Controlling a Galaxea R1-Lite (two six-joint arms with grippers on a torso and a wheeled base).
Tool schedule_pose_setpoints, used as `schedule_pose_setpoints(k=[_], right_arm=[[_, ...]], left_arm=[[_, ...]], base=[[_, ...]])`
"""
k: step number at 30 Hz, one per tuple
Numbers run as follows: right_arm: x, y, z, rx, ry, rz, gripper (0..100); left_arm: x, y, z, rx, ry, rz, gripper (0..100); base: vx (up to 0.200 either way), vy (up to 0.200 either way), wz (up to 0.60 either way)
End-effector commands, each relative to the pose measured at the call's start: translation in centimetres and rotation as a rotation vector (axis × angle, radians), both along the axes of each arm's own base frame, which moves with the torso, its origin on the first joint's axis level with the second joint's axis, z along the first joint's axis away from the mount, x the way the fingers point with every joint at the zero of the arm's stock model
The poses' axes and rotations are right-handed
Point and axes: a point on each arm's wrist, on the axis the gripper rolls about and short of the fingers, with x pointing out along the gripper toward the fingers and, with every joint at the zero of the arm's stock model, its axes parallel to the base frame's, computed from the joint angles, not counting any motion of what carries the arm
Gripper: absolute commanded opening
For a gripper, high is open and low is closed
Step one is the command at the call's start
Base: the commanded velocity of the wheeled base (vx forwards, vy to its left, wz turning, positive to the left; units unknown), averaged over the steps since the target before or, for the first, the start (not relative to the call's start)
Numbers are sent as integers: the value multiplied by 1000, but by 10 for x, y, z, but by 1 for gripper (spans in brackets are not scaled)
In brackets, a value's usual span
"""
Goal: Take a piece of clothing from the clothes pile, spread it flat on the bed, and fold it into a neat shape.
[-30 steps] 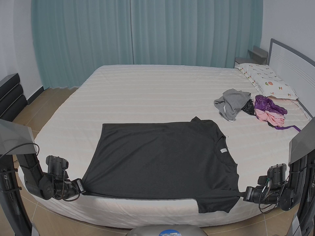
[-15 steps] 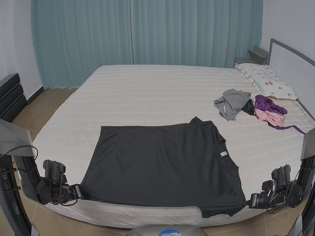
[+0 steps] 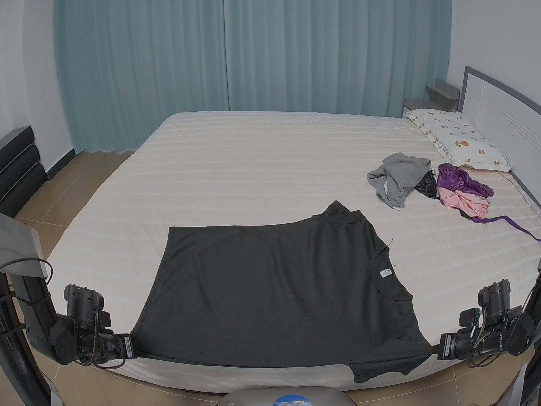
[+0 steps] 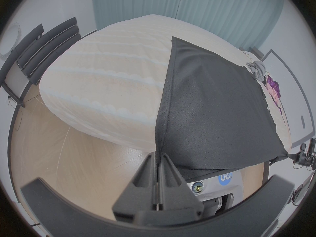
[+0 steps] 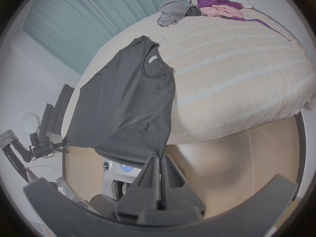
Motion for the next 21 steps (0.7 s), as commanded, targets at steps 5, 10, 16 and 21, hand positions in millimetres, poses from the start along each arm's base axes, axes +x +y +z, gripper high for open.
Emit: schedule_pose_setpoints(k=[5,10,16,21], right_arm=[[-10,0,7,-2,0,4,0],[-15,0,10,-2,21,5,0],[-20,0,13,-7,25,17,0],[-25,0,17,-14,34,22,0]], left_arm=[[-14,-2,8,38,-7,-37,0],[-18,-2,8,47,3,-53,0],[-25,-2,8,70,19,-84,0],[-29,-2,7,98,35,-95,0]], base=[[0,0,0],[0,0,0],[0,0,0],[0,0,0]])
